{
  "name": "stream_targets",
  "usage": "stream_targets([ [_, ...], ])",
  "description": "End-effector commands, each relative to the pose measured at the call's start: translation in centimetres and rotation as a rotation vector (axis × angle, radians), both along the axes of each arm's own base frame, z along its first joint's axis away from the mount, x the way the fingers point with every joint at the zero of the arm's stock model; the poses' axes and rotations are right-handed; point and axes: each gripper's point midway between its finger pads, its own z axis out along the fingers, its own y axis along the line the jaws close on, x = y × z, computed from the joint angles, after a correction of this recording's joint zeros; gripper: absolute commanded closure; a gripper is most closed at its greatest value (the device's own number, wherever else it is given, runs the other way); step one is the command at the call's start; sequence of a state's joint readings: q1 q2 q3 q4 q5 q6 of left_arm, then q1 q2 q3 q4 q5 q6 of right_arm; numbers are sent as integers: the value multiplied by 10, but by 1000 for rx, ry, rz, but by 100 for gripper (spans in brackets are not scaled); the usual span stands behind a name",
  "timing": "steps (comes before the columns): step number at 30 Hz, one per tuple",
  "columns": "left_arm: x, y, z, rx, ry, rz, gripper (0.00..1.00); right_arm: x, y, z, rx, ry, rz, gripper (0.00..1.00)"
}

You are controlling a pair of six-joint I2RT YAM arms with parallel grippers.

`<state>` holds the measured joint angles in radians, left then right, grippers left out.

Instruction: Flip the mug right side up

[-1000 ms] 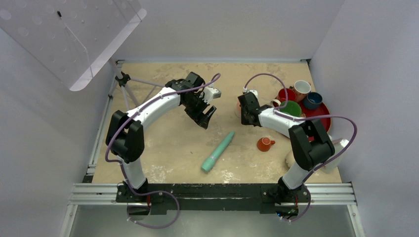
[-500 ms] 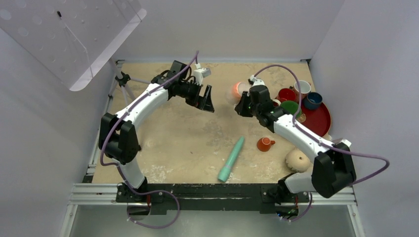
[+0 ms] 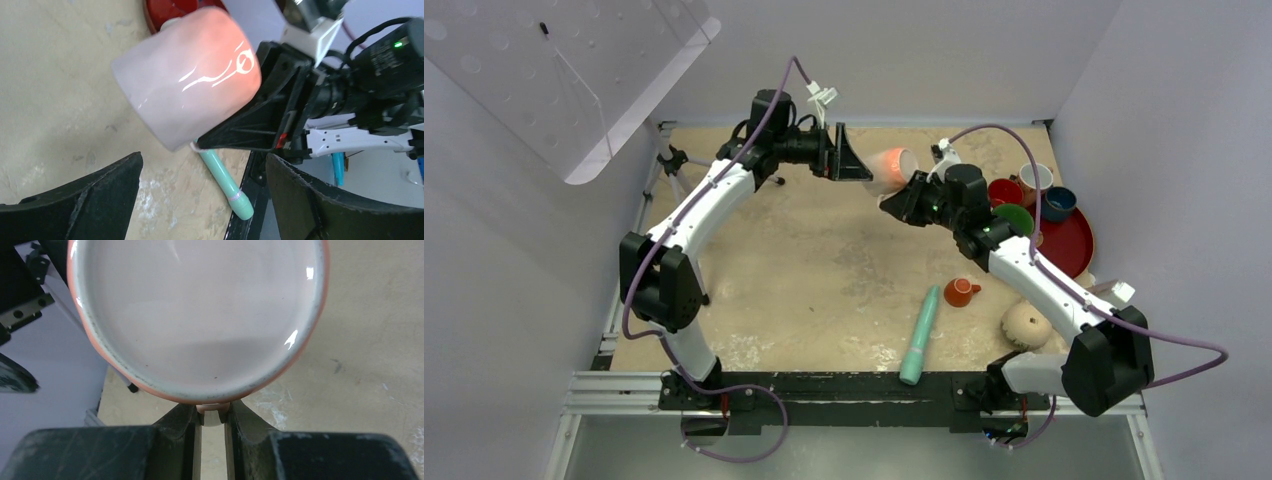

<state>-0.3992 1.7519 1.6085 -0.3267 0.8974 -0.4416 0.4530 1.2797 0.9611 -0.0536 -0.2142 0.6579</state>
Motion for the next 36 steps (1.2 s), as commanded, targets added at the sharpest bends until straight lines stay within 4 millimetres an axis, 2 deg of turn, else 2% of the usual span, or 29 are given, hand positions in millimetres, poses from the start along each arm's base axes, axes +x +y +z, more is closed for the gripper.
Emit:
stream_targets([
  [1,10,-4,40,-122,-33,-37,7,-2,19,92,181,-233,93,100],
  [7,5,-13,32,-179,77,-65,17,-9,25,111,265,-279,129,100],
  [14,2,-12,36,-177,77,-55,17,-9,24,119,291,-291,120,100],
  [16,-2,-13,45,-205,89,-68,18,-8,27,117,298,-282,126,100],
  [19,-8,-15,66,-263,41,-90,25,-7,33,109,313,-255,150,100],
  [23,-17,-20,69,-270,53,-112,48,-3,39,101,333,-243,173,100],
  [29,-15,-21,68,-271,37,-107,92,0,51,77,299,-189,212,100],
  [31,-13,-18,56,-218,38,-85,100,-1,50,66,283,-162,210,100],
  [32,-14,-14,41,-147,71,-65,100,0,48,60,262,-147,197,100],
  [33,-11,-8,29,-68,50,-30,100,0,45,51,235,-121,183,93],
  [34,-6,0,16,20,10,4,100,0,41,39,199,-85,160,74],
  [35,-2,10,5,111,-35,30,100,1,36,26,154,-44,137,61],
  [36,3,21,-6,203,-96,49,100,0,32,13,108,-4,120,53],
])
